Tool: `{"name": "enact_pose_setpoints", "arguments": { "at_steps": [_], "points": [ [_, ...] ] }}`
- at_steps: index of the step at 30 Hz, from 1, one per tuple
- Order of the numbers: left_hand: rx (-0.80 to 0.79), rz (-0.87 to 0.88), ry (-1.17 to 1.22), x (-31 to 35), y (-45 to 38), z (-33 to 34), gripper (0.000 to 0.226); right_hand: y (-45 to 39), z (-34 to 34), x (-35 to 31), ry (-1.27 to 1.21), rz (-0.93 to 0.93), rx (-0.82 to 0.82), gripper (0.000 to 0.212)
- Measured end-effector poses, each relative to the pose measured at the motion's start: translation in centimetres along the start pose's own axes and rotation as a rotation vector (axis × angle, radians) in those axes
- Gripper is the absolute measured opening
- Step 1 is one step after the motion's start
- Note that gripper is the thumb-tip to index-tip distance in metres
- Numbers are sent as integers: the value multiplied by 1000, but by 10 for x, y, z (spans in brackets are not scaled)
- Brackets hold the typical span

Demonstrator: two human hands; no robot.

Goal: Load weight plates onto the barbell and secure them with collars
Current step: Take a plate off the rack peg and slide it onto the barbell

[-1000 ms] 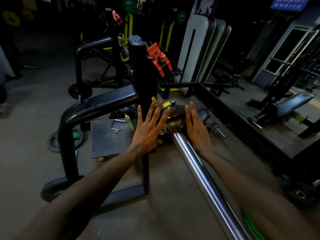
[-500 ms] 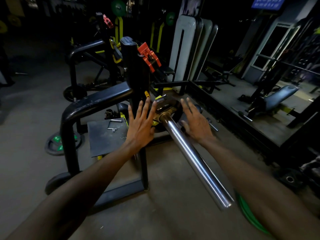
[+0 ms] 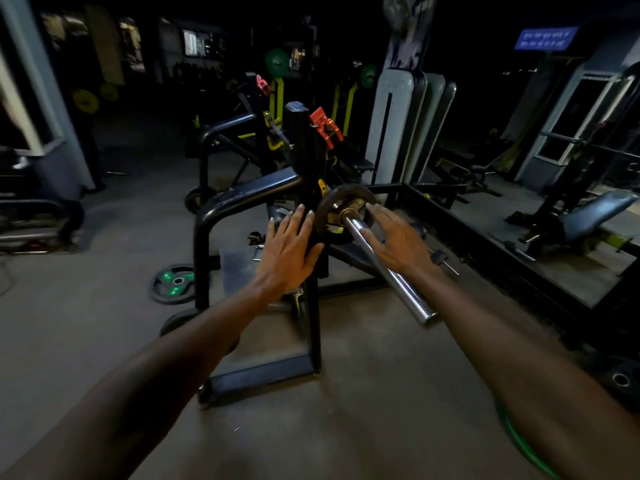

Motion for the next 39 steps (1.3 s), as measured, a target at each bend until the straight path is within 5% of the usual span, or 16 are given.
{"name": "enact_pose_setpoints", "arguments": {
  "at_steps": [8, 16, 30, 39],
  "points": [
    [-28, -53, -68, -37, 60, -52, 74, 39, 41, -74, -78, -78, -26, 60],
    [-176, -254, -105, -143, 147, -29, 76, 69, 166, -125, -109, -60, -251, 63],
    [-600, -581, -98, -366, 275, 101, 84, 109, 471, -185, -181, 70, -711, 65],
    [-837, -592, -81, -451, 314, 214, 77, 140, 612, -193, -189, 293, -849, 73]
  ]
}}
Point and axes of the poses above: each hand's wrist, its own y-axis away from the middle knuckle, its own z-axis out of the palm, x = y × z, the point moved 6 cm from there along -y, towards the middle knuckle, and after that the axes turned 12 degrees about x, right-handed, at the moved point
